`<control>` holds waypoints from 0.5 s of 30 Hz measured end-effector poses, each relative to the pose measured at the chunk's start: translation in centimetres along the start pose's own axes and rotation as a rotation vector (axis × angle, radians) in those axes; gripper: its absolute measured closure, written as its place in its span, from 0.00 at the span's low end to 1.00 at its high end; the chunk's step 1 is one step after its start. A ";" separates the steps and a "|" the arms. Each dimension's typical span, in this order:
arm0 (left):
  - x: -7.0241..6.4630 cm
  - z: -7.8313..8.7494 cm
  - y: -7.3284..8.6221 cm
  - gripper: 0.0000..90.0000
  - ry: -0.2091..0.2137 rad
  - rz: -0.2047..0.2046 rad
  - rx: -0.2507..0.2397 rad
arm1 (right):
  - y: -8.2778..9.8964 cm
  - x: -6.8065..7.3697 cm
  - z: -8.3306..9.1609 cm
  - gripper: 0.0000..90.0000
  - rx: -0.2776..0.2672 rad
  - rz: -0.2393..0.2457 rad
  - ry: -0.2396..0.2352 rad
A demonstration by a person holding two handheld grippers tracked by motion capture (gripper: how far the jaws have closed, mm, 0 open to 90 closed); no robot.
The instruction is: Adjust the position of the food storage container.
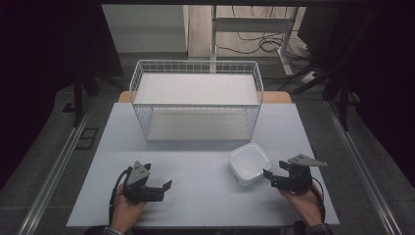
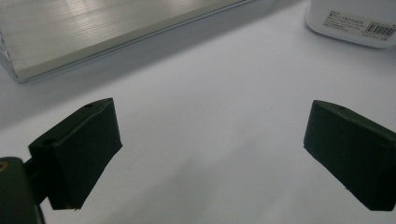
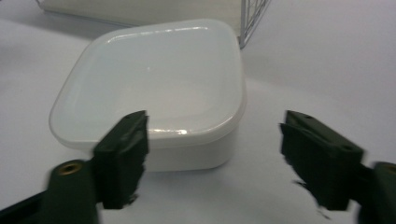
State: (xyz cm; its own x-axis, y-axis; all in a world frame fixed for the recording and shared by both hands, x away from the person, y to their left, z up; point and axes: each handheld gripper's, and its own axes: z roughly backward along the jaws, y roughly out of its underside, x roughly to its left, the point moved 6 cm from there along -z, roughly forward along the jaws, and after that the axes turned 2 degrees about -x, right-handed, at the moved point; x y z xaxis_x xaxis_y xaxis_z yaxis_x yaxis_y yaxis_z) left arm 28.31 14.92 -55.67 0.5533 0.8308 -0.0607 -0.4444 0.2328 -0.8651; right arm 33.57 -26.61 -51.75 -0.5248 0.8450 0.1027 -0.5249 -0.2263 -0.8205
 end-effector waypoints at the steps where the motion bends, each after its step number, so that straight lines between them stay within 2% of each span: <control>1: 0.0 0.0 0.0 0.04 -0.001 0.000 -0.001 | -0.1 -0.2 0.0 0.36 -0.007 0.005 0.004; 3: 0.0 0.0 0.0 0.04 -0.002 -0.002 -0.001 | -0.6 -0.7 0.2 0.51 -0.022 0.023 0.011; 4: 0.0 0.0 0.0 0.04 -0.002 -0.002 -0.001 | -0.6 -0.7 0.2 0.51 -0.022 0.023 0.011; 5: 0.1 0.0 0.0 0.04 -0.001 0.001 -0.002 | -1.0 -1.1 0.4 0.60 -0.040 0.035 0.016; 7: 0.1 0.0 0.1 0.04 -0.002 0.005 -0.003 | -1.2 -1.4 0.4 0.68 -0.048 0.032 0.017; 9: 0.2 0.1 0.1 0.04 -0.004 0.008 -0.006 | -1.3 -1.7 0.2 0.76 -0.043 0.035 0.025; 15: 0.3 0.1 0.2 0.04 -0.006 0.014 -0.002 | -1.6 -2.9 -0.6 0.98 -0.018 0.093 0.057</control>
State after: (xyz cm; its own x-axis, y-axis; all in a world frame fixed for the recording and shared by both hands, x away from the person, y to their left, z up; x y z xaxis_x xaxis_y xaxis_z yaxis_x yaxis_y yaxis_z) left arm 28.36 15.25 -55.79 0.5426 0.8371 -0.0699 -0.4506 0.2198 -0.8652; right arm 36.33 -28.43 -51.03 -0.5312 0.8472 -0.0066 -0.4632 -0.2969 -0.8351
